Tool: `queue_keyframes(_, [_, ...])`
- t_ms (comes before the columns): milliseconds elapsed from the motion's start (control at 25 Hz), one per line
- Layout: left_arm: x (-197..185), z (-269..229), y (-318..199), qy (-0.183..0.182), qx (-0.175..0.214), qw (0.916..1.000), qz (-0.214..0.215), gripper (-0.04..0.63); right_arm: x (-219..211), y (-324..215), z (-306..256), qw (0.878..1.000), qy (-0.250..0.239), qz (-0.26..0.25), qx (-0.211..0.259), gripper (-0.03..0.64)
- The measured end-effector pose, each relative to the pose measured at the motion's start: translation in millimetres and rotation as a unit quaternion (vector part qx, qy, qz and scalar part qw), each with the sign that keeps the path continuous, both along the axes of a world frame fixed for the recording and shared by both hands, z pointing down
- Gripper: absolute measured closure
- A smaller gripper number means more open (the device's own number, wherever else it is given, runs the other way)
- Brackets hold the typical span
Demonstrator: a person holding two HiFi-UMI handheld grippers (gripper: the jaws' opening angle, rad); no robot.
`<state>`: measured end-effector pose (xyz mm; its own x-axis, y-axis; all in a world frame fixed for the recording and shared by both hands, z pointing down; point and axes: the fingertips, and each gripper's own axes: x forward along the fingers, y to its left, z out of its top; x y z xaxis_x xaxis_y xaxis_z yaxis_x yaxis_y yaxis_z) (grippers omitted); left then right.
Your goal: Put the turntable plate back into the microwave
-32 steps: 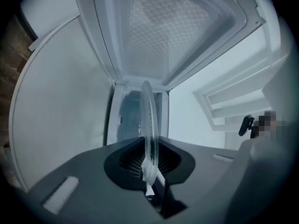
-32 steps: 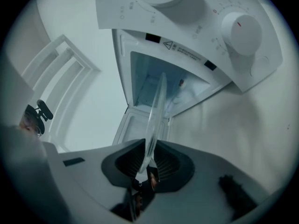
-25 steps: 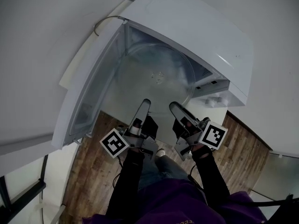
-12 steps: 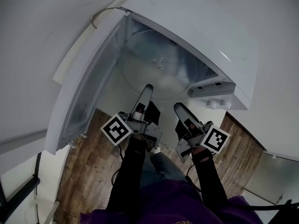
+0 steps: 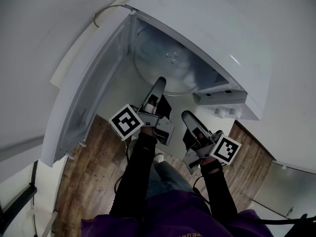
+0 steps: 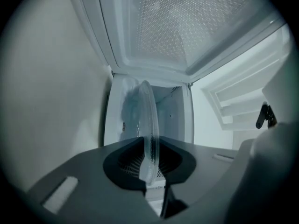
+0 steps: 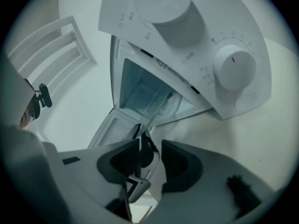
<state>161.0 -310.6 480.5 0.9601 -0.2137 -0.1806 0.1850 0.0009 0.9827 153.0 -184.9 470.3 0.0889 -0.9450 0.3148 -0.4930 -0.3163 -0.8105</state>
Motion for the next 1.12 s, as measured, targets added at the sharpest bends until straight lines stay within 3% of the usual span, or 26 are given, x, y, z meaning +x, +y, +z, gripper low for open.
queue_keyframes(560, [47,2,-13,-0.025,0.011,0.9995,0.018,0.535,8,-6,8,1.0,-0.002,-0.008,-0.016,0.472])
queue_keyframes(1120, [70,11,-13,-0.046,0.009,0.9981,0.041,0.532,36,-14,7,1.0,0.006,0.019,-0.024,0.472])
